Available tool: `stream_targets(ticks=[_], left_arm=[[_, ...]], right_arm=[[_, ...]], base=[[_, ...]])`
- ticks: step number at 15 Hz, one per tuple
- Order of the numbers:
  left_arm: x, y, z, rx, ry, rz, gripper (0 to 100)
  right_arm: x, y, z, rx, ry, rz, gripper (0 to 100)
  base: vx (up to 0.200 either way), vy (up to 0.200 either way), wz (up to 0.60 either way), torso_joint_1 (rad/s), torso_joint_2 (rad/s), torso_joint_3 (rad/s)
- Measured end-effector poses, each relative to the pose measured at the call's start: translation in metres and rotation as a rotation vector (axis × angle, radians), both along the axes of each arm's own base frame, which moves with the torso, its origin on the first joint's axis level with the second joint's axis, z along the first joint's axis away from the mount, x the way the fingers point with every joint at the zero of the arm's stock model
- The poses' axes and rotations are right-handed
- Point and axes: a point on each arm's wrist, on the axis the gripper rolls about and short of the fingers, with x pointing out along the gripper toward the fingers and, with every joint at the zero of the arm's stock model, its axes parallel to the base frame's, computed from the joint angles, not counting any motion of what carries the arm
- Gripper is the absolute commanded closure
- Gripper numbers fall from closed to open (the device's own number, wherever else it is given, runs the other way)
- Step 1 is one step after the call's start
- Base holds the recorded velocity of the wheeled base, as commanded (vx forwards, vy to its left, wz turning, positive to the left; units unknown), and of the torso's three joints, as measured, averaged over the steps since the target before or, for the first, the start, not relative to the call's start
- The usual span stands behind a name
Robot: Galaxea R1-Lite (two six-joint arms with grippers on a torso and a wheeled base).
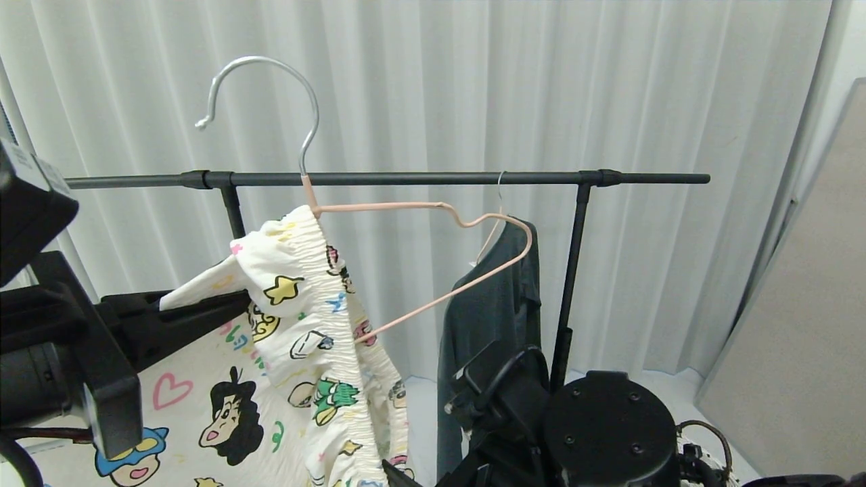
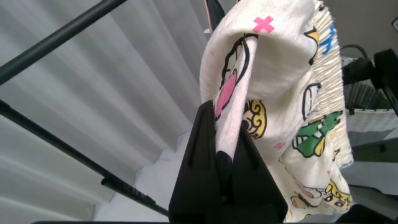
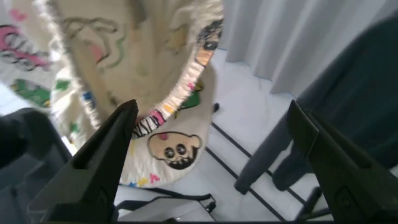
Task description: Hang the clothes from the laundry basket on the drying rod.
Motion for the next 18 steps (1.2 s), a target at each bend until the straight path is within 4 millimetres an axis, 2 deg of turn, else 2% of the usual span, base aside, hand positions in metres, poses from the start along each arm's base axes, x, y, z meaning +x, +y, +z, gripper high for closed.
stream_targets(ticks=[2, 5, 9, 11, 15, 18], left_arm=[[0.000, 0.000, -0.001, 0.001, 0.004, -0.002, 100], [-0.002, 0.001, -0.007, 0.015, 0.013, -0.005, 100], [-0.009, 0.006, -0.027, 0.081, 0.032, -0.019, 100], [-0.013, 0.009, -0.038, 0.116, 0.044, -0.020, 100], [-0.018, 0.018, -0.062, 0.259, 0.037, 0.015, 100], [-0.017, 0.020, -0.079, 0.357, 0.068, 0.067, 100]], right_arm=[[0.006, -0.010, -0.010, -0.054, -0.004, -0.048, 0], [0.033, -0.039, -0.023, -0.194, -0.032, -0.190, 0], [0.077, -0.082, -0.018, -0.277, -0.089, -0.421, 0], [0.087, -0.098, -0.013, -0.284, -0.103, -0.487, 0], [0.088, -0.111, 0.001, -0.270, -0.139, -0.501, 0], [0.071, -0.107, 0.016, -0.224, -0.166, -0.427, 0]], base=[[0.000, 0.000, 0.00, 0.000, 0.00, 0.000], [0.000, 0.000, 0.00, 0.000, 0.00, 0.000], [0.000, 0.000, 0.00, 0.000, 0.00, 0.000], [0.000, 0.000, 0.00, 0.000, 0.00, 0.000], [0.000, 0.000, 0.00, 0.000, 0.00, 0.000], [0.000, 0.000, 0.00, 0.000, 0.00, 0.000]])
